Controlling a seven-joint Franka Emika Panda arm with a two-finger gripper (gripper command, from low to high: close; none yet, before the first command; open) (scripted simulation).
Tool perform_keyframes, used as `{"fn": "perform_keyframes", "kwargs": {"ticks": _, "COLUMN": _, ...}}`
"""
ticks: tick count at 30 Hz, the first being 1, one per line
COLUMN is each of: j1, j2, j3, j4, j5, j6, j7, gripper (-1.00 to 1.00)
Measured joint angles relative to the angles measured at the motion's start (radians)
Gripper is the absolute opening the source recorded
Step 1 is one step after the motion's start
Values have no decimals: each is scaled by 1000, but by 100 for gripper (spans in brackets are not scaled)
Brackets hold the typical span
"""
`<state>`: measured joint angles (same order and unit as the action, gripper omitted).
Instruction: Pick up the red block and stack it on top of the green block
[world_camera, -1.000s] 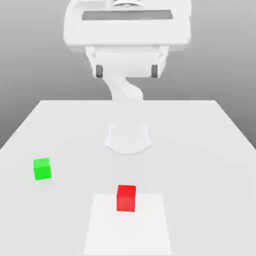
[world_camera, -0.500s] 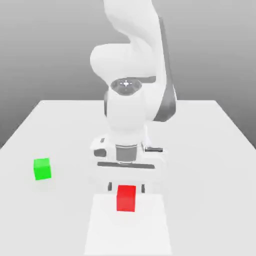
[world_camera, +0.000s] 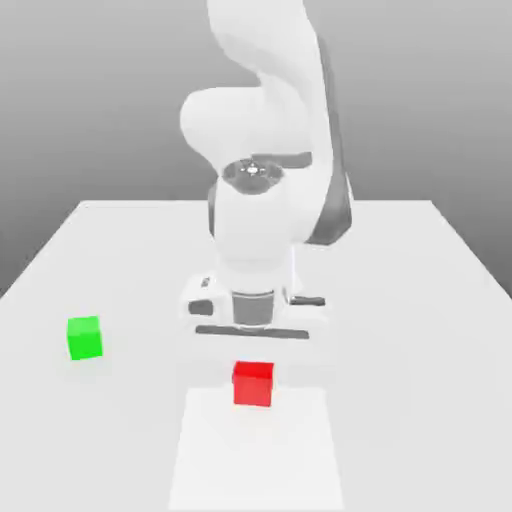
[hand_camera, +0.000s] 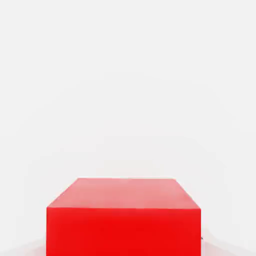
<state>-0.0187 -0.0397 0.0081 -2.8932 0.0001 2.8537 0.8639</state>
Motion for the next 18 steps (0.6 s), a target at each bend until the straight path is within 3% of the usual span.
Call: {"fn": "perform_keyframes", "kwargs": {"ticks": 18, "j1": -630, "j2": -175, "j3": -364, "j4": -13, "j5": -170, "j6": -153, "j7": 410, "gripper": -100}}
